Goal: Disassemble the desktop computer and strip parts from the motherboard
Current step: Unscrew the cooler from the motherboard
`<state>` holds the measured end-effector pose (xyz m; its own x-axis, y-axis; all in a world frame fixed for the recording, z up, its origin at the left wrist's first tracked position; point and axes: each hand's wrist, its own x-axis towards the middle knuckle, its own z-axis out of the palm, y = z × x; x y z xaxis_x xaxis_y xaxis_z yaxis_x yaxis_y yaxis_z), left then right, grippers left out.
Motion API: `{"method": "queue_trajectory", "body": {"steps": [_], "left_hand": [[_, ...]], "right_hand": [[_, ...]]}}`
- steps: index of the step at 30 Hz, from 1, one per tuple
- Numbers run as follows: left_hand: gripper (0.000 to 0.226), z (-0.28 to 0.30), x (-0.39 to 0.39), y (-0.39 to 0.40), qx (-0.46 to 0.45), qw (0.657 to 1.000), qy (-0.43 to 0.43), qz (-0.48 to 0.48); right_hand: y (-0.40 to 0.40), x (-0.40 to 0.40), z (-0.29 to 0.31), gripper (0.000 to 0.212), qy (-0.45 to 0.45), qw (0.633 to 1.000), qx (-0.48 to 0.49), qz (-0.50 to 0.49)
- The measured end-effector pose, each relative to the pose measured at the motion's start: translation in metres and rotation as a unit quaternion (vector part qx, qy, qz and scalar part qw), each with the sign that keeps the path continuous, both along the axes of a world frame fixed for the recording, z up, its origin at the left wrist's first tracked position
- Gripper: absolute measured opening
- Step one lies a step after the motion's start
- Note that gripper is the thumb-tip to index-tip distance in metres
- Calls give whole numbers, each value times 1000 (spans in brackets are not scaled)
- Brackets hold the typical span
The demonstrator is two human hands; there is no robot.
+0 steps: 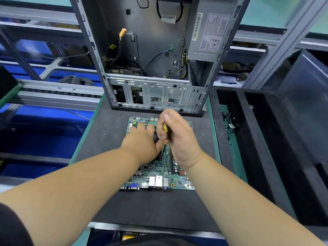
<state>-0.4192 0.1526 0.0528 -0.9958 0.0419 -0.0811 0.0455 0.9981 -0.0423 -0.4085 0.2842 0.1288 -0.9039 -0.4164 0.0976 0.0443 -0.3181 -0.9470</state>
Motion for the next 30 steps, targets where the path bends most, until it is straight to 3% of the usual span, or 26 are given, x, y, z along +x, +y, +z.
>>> {"method": "queue_trajectory", "body": {"steps": [5, 8, 11, 15, 19, 25, 30], "left_hand": [[89, 0, -2, -2, -11, 1000, -26, -8], [73, 2, 0, -2, 16, 999, -23, 21], [61, 3, 3, 0, 35, 999, -12, 34], [55, 7, 4, 1, 39, 999, -9, 33], [51, 11, 5, 2, 23, 1000, -5, -6], [79, 3, 0, -1, -1, 999, -26, 21], [94, 6, -2, -2, 14, 999, -37, -1]], "right_hand": [[8, 4, -3, 19, -29, 998, 35, -33], [7, 6, -6, 21, -20, 998, 17, -62], [8, 3, -9, 36, 1, 995, -3, -98], [4, -9, -3, 44, -2, 999, -45, -14], [2, -12, 0, 28, 18, 999, 9, 35], [12, -3, -2, 20, -9, 1000, 15, 0], [-2, 8, -9, 35, 46, 997, 41, -38]]}}
